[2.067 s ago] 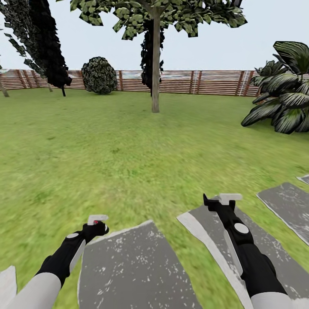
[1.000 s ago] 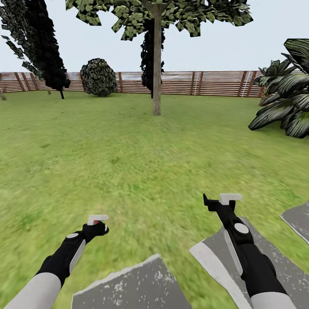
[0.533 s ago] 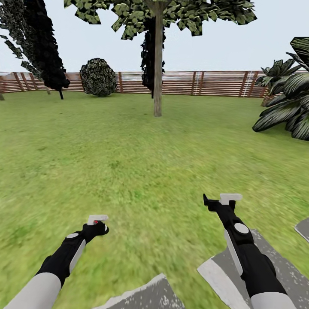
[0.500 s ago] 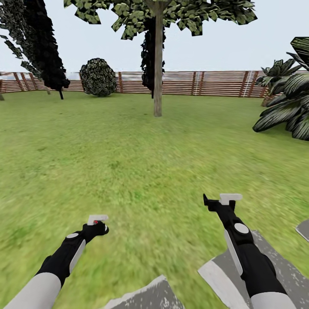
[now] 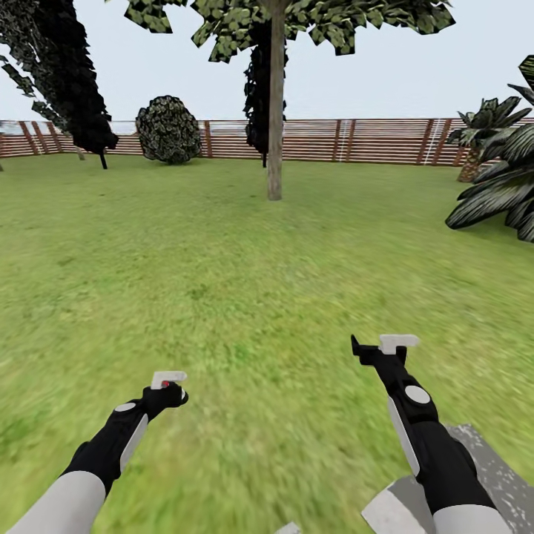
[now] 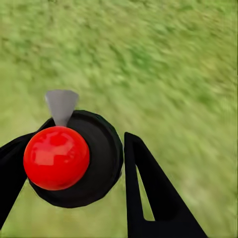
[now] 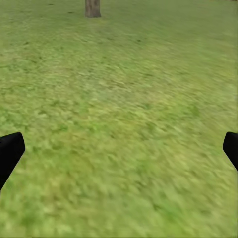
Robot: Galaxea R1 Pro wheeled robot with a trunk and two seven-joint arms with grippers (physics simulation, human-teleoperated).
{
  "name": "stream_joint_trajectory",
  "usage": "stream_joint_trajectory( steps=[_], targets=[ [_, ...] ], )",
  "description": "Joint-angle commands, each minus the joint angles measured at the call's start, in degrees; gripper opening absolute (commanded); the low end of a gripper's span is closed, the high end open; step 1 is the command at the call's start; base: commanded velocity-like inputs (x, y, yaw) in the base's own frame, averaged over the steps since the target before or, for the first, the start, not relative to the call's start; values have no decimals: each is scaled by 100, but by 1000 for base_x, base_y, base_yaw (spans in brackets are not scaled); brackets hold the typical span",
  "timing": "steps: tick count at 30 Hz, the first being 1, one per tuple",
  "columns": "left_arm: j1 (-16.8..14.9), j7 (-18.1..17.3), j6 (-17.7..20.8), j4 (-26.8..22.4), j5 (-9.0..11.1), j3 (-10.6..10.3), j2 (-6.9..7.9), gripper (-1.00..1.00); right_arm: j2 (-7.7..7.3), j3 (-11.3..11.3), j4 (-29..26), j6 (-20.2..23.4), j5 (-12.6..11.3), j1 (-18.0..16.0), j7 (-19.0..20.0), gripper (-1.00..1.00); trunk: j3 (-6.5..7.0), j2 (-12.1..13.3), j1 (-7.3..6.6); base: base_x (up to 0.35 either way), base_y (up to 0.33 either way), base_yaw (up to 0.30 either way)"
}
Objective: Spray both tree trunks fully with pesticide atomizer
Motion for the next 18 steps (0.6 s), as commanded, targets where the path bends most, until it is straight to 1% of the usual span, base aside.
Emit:
stream_joint_trajectory(
  steps=[1, 18],
  targets=[
    [0, -3, 0, -1, 1, 0, 0, -100, 0, 0, 0, 0, 0, 0, 0, 100, 0, 0, 0, 340, 89, 0],
    [0, -2, 0, -1, 1, 0, 0, -100, 0, 0, 0, -3, 0, 0, -4, 100, 0, 0, 0, 340, 89, 0]
  ],
)
